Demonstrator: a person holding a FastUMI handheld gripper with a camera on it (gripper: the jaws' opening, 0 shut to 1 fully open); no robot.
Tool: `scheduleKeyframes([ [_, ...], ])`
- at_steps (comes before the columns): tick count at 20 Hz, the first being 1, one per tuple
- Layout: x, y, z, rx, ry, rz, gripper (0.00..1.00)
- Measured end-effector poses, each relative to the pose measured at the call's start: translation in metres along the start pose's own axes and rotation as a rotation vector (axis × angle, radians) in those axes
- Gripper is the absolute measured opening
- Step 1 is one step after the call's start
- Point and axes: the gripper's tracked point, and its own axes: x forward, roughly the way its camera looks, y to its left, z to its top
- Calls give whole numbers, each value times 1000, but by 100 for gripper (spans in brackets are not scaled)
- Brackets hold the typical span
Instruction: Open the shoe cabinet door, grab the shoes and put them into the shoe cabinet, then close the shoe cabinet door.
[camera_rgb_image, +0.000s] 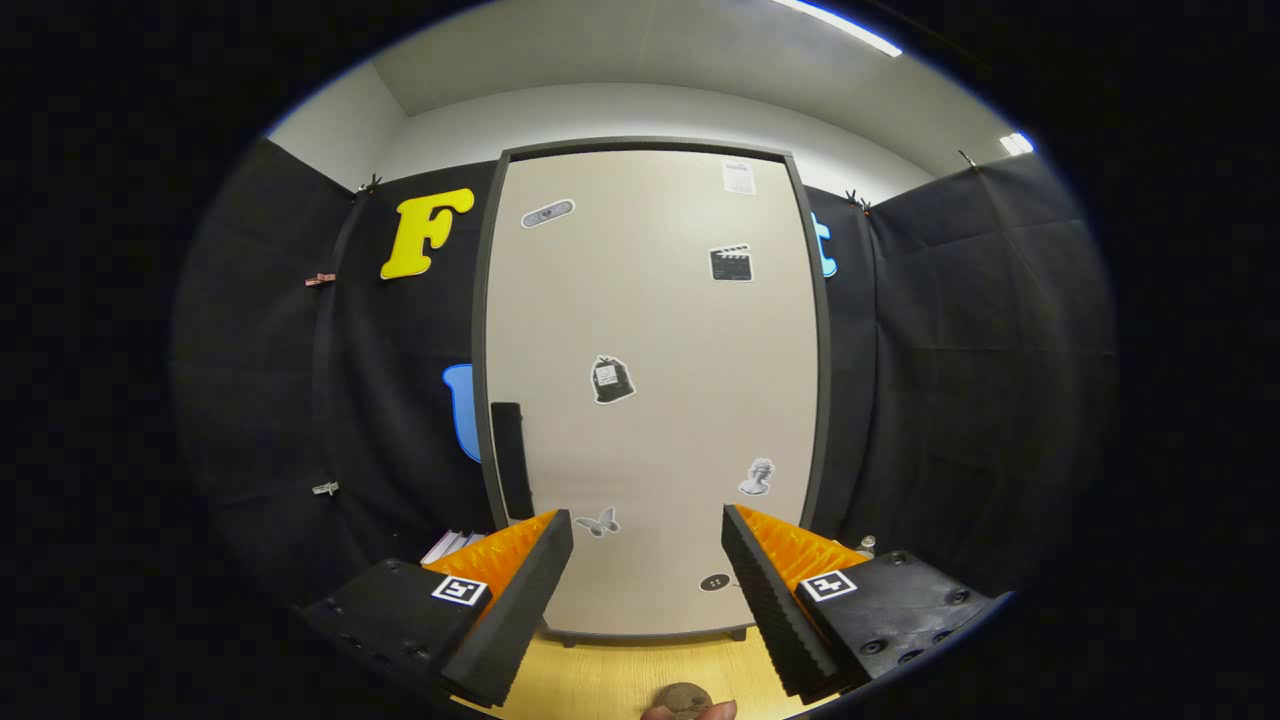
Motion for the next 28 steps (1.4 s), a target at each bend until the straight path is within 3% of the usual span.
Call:
scheduleKeyframes([
  [9, 67, 74, 0, -10, -1, 75, 97],
  [18, 137, 120, -33, -19, 42, 94, 97],
  [20, 150, 125, -40, -17, 52, 97, 90],
  [21, 155, 127, -43, -10, 57, 98, 79],
  [24, 162, 126, -49, 7, 70, 67, 57],
  [26, 160, 116, -46, -1, 51, 26, 54],
  [27, 165, 118, -46, 1, 38, 30, 39],
  [28, 163, 120, -47, -5, 39, 35, 39],
])
